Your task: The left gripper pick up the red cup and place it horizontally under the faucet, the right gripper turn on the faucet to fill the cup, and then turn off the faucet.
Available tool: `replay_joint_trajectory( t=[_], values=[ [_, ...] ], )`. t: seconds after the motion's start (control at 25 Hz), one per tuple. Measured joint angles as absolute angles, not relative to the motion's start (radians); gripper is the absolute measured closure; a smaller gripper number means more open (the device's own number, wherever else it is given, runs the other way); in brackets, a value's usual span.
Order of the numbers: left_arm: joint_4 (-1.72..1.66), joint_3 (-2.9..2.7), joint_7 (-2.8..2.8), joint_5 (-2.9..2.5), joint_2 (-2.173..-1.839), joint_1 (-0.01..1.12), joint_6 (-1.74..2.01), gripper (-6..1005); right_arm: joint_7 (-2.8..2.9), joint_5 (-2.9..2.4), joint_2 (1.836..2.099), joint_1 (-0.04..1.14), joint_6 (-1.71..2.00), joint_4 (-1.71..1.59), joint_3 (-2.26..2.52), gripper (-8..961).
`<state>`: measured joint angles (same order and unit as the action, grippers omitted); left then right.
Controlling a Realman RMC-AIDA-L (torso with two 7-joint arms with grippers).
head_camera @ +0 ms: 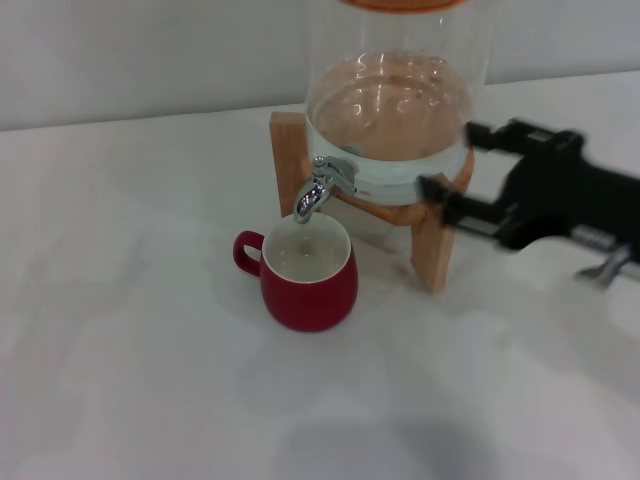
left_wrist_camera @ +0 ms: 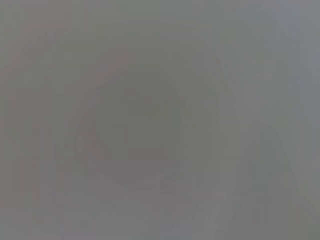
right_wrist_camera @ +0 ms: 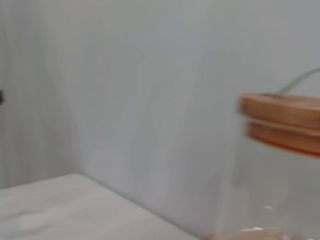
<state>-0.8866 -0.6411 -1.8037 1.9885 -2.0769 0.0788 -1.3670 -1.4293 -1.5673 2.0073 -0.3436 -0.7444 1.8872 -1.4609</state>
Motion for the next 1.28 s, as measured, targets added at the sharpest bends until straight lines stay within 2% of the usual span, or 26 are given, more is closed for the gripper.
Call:
replay_joint_trajectory(
  t=[0.24,0.8,1.28],
  values=[
    [-0.885,-0.641,-1.799,1.958,-2.077,0.077,-1.373,111,-1.430,-1.470,2.010,-0.316,-0.819,1.815,-1.680,232],
    [-0.877,-0.641,-1.828,1.878,-2.083,0.043,-1.391,111,-1.482,-1.303,2.012,-0.067,-1.108,1.318,-2.213,233],
    [-0.881,-0.641,-1.830,1.798,-2.082,0.046,-1.395,112,-1.513,-1.259,2.011,-0.063,-1.127,1.304,-2.253,233]
  ],
)
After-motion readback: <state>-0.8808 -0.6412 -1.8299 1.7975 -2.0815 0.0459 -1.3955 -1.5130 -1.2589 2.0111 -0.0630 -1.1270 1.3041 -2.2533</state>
